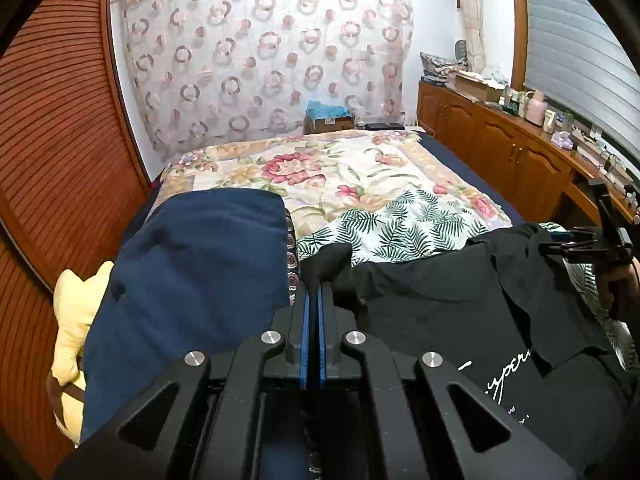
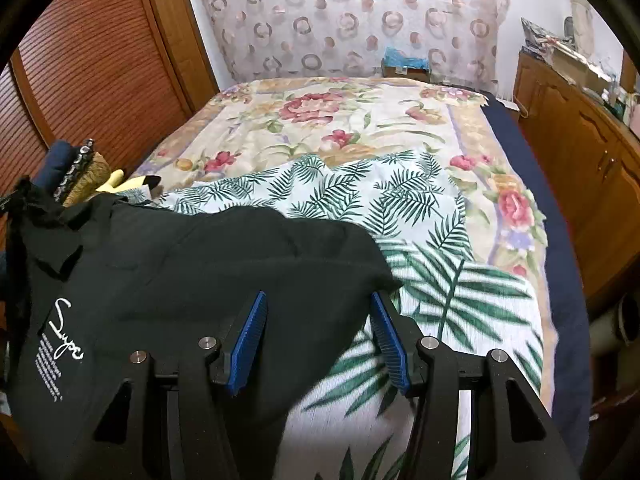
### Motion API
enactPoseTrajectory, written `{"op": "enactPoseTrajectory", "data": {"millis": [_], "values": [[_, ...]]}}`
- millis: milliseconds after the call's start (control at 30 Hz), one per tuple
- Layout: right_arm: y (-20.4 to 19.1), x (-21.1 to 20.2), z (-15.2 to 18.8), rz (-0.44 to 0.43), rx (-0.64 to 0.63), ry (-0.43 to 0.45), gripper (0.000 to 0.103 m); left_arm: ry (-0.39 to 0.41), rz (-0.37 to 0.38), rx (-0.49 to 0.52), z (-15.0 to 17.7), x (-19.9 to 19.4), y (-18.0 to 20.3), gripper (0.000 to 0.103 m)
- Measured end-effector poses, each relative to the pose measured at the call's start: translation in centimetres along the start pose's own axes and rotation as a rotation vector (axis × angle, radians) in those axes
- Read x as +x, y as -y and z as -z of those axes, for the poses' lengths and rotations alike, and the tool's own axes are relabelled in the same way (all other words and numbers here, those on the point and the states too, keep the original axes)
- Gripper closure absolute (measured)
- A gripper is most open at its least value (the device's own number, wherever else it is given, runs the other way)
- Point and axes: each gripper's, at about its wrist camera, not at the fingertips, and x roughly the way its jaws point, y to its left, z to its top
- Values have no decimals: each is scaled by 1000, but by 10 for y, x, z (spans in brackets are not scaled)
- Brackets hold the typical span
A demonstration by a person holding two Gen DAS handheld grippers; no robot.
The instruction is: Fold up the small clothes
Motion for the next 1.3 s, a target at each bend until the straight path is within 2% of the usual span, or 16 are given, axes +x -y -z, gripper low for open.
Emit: {"op": "enactPoseTrajectory", "data": {"millis": [100,133,200,233,267,333,533,733,967,1133,1300], "values": [[-8,6,-3,51,-39,-4,47,9,11,-11,0,-1,-3,99],[-12,8,-4,70,-58,-6,50,12,14,-13,0,-2,-4,99],[-22,7,-4,53,-93,-3,75,19,24,-18,-1,-3,-2,99],[-27,7,-4,38,-110,-8,92,24,31,-22,-1,-5,-2,99],[-33,5,-4,52,-131,-7,93,30,35,-27,-1,-7,0,99],[-42,-3,-4,51,-152,14,94,52,49,-41,-2,-17,0,99],[-62,-87,0,44,-166,232,95,147,78,-58,-2,-61,1,99],[-80,-171,33,41,-207,336,95,216,104,-70,20,-111,-4,99],[-94,-234,115,39,-221,360,95,240,128,-88,78,-163,-7,99],[-94,-268,173,-5,-200,335,95,209,164,-113,122,-187,-12,99],[-89,-291,207,-37,-149,292,95,173,156,-118,152,-200,-13,99]]}}
